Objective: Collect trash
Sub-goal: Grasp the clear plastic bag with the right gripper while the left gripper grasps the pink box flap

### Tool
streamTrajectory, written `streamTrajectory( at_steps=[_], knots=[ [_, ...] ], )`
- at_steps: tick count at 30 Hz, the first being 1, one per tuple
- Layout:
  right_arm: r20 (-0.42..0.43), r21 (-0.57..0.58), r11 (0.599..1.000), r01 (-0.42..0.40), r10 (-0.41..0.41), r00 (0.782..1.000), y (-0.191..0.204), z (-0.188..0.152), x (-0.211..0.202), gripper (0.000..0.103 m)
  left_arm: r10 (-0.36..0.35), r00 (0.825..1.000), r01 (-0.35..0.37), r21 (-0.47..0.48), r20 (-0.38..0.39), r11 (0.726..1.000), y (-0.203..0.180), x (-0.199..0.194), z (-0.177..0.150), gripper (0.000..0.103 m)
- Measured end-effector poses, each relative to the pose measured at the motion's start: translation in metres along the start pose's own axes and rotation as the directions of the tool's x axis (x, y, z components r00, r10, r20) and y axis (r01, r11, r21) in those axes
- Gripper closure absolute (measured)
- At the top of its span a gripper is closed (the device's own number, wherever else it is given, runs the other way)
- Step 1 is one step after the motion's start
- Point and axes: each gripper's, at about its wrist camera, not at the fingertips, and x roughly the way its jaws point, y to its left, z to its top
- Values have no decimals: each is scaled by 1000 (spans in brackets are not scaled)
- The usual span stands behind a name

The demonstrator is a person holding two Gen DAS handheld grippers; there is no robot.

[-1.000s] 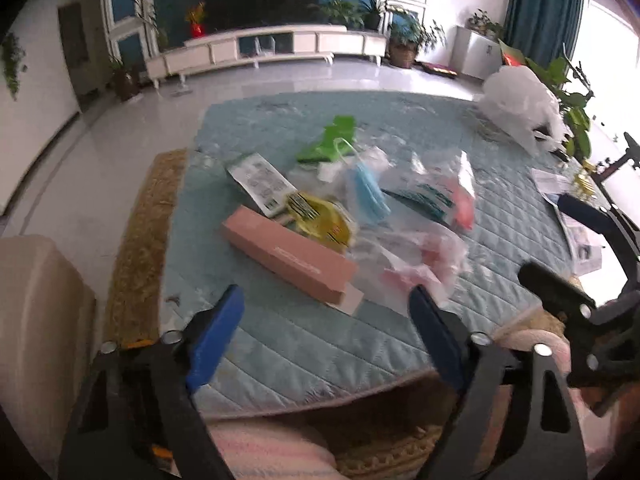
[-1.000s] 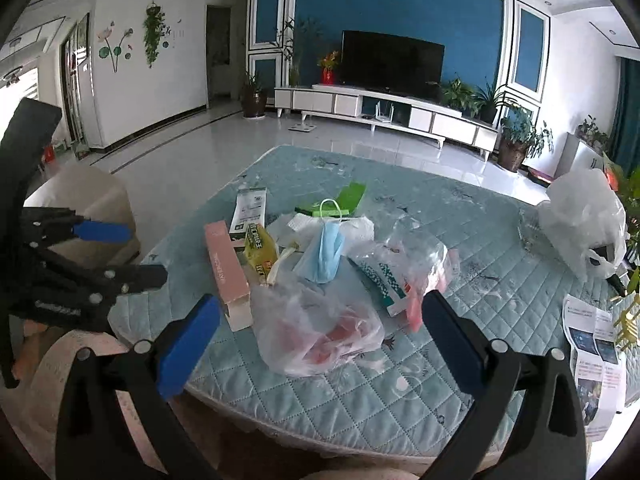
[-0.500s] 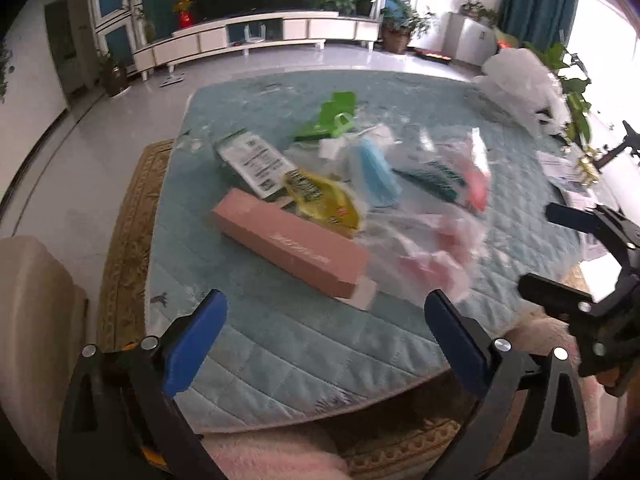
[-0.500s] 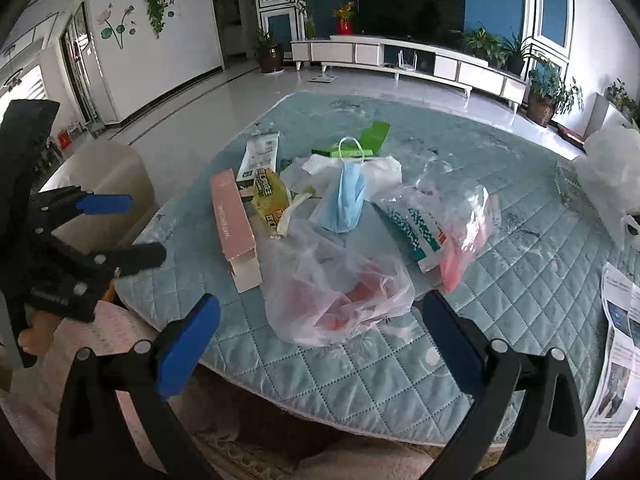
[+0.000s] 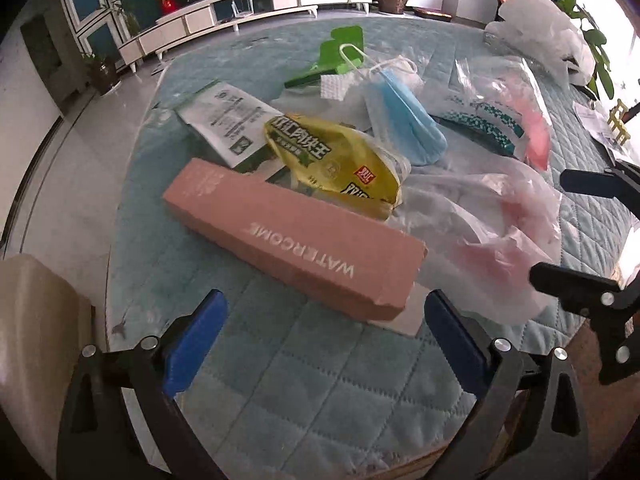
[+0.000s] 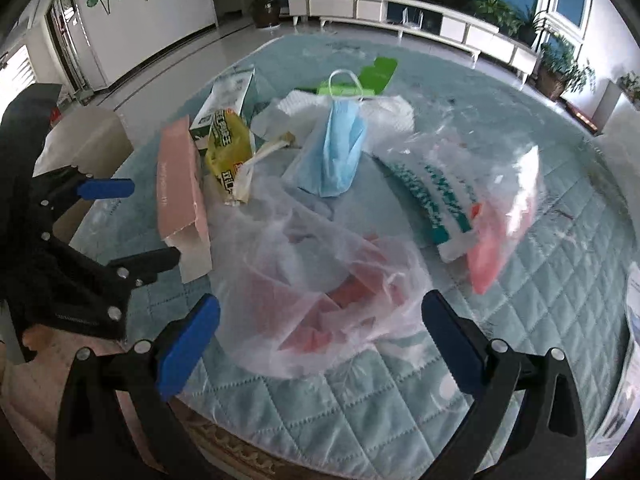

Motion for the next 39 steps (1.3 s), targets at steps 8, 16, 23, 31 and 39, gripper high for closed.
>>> streamTrajectory(
  at_steps=[8, 16, 23, 31, 39],
  knots=[
    [-71, -36, 999, -12, 9, 997, 1, 2, 32, 4, -7, 1000, 7, 9, -16, 1000, -1, 18, 6, 6],
    [-59, -45, 999, -16, 13, 998, 3, 1, 32, 39, -10, 1000, 10, -22, -5, 1000, 5, 20, 10, 31],
    [-78, -9, 999, -51, 50, 996, 4, 2, 26, 95, 16, 1000, -16, -30, 3, 999, 6, 9, 2, 64],
    [-14, 13, 1000, -29, 29, 999, 4, -1, 0, 100, 37, 999, -34, -101, 30, 994, 27, -10, -3, 97],
    [59, 45, 998, -36, 33, 998, -2, 3, -33, 101, 70, 993, -61, -100, 93, 993, 31, -39, -2, 97]
  ],
)
